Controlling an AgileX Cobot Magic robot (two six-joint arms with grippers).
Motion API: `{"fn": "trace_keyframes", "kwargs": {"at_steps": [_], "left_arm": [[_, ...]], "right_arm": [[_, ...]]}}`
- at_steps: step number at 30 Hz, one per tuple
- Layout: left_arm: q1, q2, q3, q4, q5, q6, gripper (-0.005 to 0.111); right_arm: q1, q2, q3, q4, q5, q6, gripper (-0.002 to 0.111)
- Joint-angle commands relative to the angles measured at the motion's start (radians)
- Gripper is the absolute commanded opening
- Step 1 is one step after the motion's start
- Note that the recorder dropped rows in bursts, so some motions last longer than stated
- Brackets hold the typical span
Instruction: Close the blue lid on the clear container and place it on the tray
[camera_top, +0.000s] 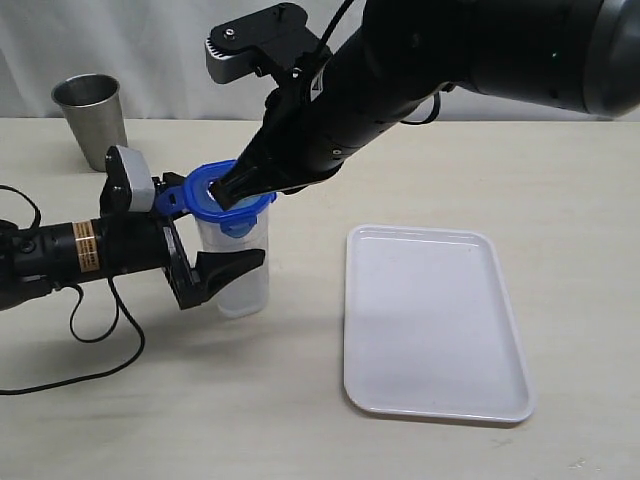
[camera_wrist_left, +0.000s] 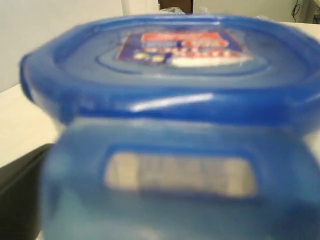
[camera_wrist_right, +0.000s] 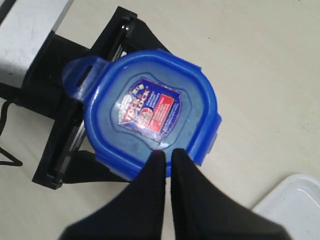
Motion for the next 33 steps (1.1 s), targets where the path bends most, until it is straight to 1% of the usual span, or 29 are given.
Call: {"fn": "trace_keyframes", "kwargs": {"at_steps": [1, 5, 14, 28, 29, 30, 31, 33], "left_arm": [[0.002, 0.042, -0.003, -0.02, -0.007, 0.02, 0.1], [0.002, 0.057, -0.003, -0.02, -0.014, 0.025, 0.1], [0.002, 0.09, -0.003, -0.028, -0.014, 0.093, 0.1], [-0.004, 0.09, -0.003, -0.033, -0.014, 0.093, 0.099], [-0.004, 0.09, -0.003, -0.042, -0.014, 0.093, 0.097], [-0.004, 0.09, -0.003, -0.044, -0.014, 0.093, 0.092], [-0.004, 0.09, -0.003, -0.044, -0.014, 0.093, 0.084], [-0.004, 0.09, -0.003, -0.039, -0.014, 0.093, 0.062]], "right_arm": [[-0.005, -0.008, 0.002, -0.008, 0.005, 0.004, 0.004], [-0.005, -0.008, 0.002, -0.008, 0.017, 0.002, 0.004], [-0.005, -0.008, 0.002, -0.008, 0.024, 0.0, 0.004], [-0.005, -0.008, 0.002, -0.008, 0.024, -0.005, 0.004], [-0.005, -0.008, 0.002, -0.008, 0.024, -0.005, 0.004], [-0.005, -0.008, 0.002, -0.008, 0.024, -0.005, 0.004], [-0.005, -0.008, 0.002, -0.008, 0.024, -0.005, 0.004], [-0.005, -0.008, 0.002, -0.008, 0.024, -0.005, 0.004]]}}
